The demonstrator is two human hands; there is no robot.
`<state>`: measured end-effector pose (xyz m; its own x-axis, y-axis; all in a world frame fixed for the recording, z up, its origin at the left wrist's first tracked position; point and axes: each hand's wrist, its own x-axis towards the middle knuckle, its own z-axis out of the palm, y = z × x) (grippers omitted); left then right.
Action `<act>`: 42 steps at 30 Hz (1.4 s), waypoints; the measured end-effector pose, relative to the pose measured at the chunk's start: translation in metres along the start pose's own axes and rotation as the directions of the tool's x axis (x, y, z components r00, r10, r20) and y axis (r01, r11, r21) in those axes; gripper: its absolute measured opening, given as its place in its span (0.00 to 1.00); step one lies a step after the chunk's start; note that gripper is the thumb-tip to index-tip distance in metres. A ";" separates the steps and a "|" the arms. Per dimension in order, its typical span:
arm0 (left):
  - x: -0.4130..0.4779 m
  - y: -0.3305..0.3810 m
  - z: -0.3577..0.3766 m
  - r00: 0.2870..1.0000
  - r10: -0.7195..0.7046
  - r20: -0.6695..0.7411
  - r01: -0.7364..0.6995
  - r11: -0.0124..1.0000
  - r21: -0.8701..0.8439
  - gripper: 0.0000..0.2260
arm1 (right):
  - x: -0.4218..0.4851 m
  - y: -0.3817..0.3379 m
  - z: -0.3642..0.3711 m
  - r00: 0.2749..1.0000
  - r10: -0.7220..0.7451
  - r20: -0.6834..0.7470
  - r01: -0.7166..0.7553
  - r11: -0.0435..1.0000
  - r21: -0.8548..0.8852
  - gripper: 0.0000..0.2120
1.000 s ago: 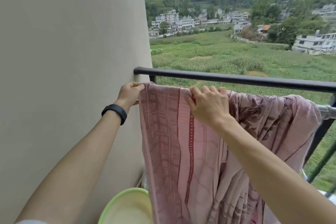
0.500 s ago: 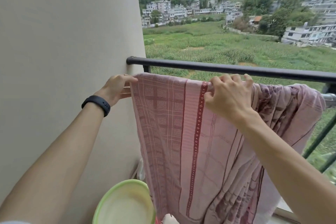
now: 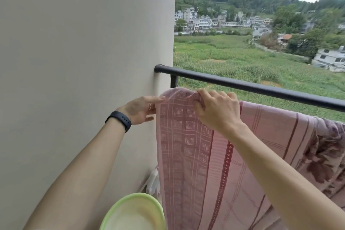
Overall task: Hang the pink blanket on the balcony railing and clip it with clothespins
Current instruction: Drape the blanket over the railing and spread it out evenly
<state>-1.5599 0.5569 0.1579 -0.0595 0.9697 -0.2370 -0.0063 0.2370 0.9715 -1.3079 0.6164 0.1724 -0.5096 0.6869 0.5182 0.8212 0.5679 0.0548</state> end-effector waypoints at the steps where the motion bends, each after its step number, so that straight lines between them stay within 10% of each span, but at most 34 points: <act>1: 0.000 -0.001 -0.001 0.999 -0.038 0.018 0.037 0.999 0.019 0.14 | -0.006 0.007 -0.001 1.000 -0.012 -0.025 0.011 0.999 -0.030 0.20; 9: 0.018 0.032 0.068 0.901 0.343 -0.267 -0.273 0.924 0.267 0.11 | -0.058 0.073 -0.031 0.999 0.046 -0.004 -0.046 0.987 -0.153 0.22; 20: 0.023 0.006 0.087 0.787 0.398 -0.472 -0.118 0.848 0.517 0.16 | -0.100 0.107 -0.053 0.981 0.195 0.003 -0.190 0.958 -0.213 0.27; 22: 0.016 0.004 0.099 0.651 0.558 -0.515 -0.174 0.769 0.615 0.16 | -0.104 0.109 -0.053 0.986 0.169 0.005 -0.166 0.971 -0.173 0.25; 25: 0.009 0.006 0.138 0.460 0.863 -0.209 -0.214 0.336 0.917 0.16 | -0.112 0.112 -0.062 0.993 0.104 -0.049 -0.105 0.994 -0.025 0.24; 28: 0.012 0.003 0.176 0.466 0.885 0.025 -0.180 0.067 0.981 0.17 | -0.126 0.132 -0.076 0.973 0.172 -0.155 -0.182 0.982 -0.057 0.23; 36: 0.011 -0.005 0.191 0.451 0.891 -0.057 -0.032 0.080 0.996 0.20 | -0.186 0.202 -0.088 0.939 0.264 -0.220 -0.274 0.962 -0.015 0.24; 42: 0.003 -0.014 0.254 0.436 0.895 0.093 -0.272 0.033 0.962 0.18 | -0.194 0.193 -0.063 0.905 0.370 -0.211 -0.401 0.908 -0.125 0.29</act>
<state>-1.3060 0.5717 0.1410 0.0610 0.6407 0.7654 0.9761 -0.1985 0.0884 -1.0340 0.5641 0.1360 -0.1028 0.7358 0.6693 0.9817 0.1834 -0.0509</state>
